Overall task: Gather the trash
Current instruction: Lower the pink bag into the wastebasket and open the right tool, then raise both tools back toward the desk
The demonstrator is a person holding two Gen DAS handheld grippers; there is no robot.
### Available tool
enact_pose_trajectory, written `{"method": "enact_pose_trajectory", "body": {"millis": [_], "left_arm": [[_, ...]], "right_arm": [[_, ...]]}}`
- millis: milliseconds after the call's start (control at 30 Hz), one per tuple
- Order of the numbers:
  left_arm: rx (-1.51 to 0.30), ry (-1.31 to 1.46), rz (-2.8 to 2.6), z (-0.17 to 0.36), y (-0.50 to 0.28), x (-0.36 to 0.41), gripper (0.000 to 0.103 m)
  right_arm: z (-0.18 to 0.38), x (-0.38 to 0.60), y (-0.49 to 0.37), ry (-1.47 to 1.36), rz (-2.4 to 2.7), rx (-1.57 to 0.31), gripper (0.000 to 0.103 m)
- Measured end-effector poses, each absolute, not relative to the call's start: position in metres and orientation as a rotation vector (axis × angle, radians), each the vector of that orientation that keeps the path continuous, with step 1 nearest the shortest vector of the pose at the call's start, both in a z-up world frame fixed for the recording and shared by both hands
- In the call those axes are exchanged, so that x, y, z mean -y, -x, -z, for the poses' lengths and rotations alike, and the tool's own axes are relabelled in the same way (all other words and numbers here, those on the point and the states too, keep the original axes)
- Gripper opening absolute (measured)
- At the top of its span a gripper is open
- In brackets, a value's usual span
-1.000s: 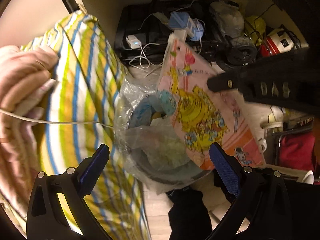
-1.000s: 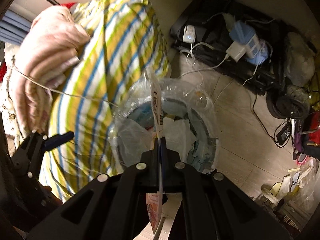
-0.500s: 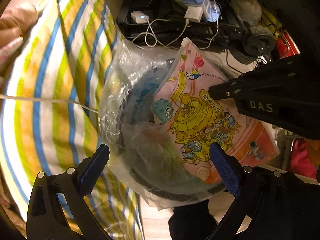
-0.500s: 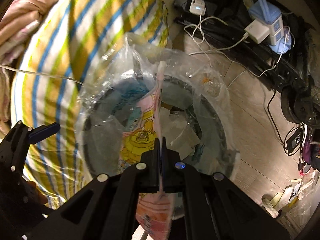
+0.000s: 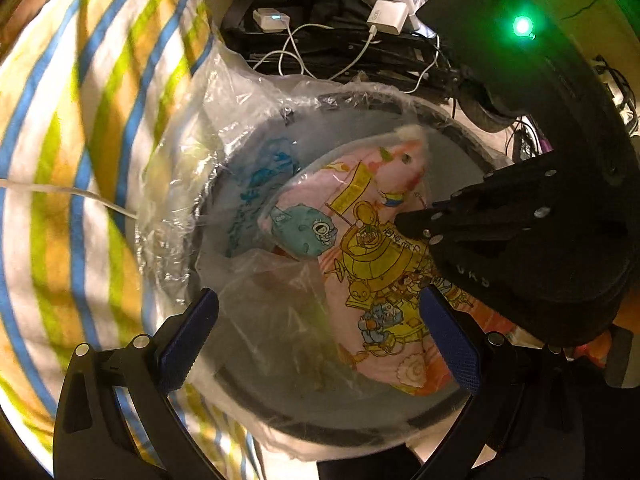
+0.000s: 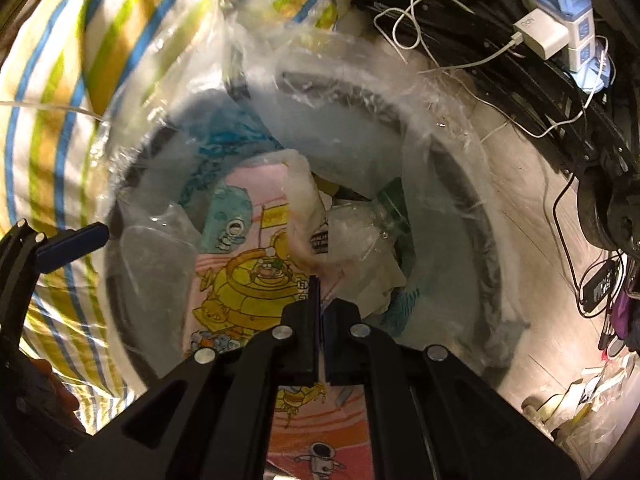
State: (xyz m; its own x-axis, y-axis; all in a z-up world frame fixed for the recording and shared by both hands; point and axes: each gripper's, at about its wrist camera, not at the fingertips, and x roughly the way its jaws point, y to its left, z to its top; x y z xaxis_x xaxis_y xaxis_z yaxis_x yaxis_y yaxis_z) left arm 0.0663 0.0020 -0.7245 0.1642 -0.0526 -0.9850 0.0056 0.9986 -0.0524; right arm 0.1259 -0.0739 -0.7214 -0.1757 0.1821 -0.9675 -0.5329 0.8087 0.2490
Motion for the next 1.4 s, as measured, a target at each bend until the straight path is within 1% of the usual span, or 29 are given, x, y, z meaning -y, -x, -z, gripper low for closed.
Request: {"method": "enact_pose_trajectory", "body": {"millis": [200, 367, 400, 467, 500, 533, 800, 867, 900, 933, 1100, 1133, 1267, 1400], "left_arm": [[-1.404, 0.034, 0.041, 0.733, -0.064, 0.002, 0.097], [-1.402, 0.03, 0.048, 0.72, -0.06, 0.003, 0.097], [-1.401, 0.028, 0.049, 0.717, -0.062, 0.003, 0.097], [-1.4, 0.021, 0.05, 0.705, -0.06, 0.001, 0.097], [-1.399, 0.018, 0.049, 0.697, -0.059, 0.0, 0.097], [-1.399, 0.016, 0.047, 0.692, -0.058, -0.001, 0.097], [-1.364, -0.012, 0.046, 0.63, -0.058, -0.01, 0.097], [-1.358, -0.017, 0.048, 0.616, -0.058, -0.012, 0.097], [-1.353, -0.018, 0.048, 0.608, -0.056, -0.012, 0.097], [-1.349, -0.02, 0.048, 0.599, -0.056, -0.013, 0.097], [-1.315, -0.04, 0.059, 0.548, -0.056, -0.02, 0.097], [-1.304, -0.044, 0.062, 0.536, -0.055, -0.021, 0.097], [-1.259, -0.061, 0.068, 0.492, -0.057, -0.022, 0.097], [-1.191, -0.067, 0.08, 0.439, -0.064, -0.02, 0.097]], "right_arm": [[0.726, 0.075, -0.124, 0.285, -0.646, -1.616, 0.005], [0.711, 0.079, -0.126, 0.278, -0.621, -1.611, 0.006], [0.706, 0.081, -0.127, 0.273, -0.61, -1.606, 0.01], [0.693, 0.084, -0.131, 0.255, -0.596, -1.597, 0.037], [0.687, 0.085, -0.132, 0.245, -0.597, -1.591, 0.057], [0.681, 0.086, -0.133, 0.239, -0.601, -1.584, 0.058], [0.628, 0.088, -0.139, 0.251, -0.603, -1.553, 0.059], [0.608, 0.089, -0.14, 0.238, -0.599, -1.537, 0.073], [0.597, 0.089, -0.141, 0.23, -0.598, -1.524, 0.086], [0.591, 0.088, -0.141, 0.228, -0.597, -1.519, 0.092], [0.531, 0.086, -0.143, 0.248, -0.575, -1.431, 0.092], [0.517, 0.086, -0.143, 0.249, -0.566, -1.403, 0.096], [0.467, 0.088, -0.146, 0.221, -0.54, -1.335, 0.096], [0.404, 0.103, -0.149, 0.188, -0.482, -1.251, 0.096]]}}
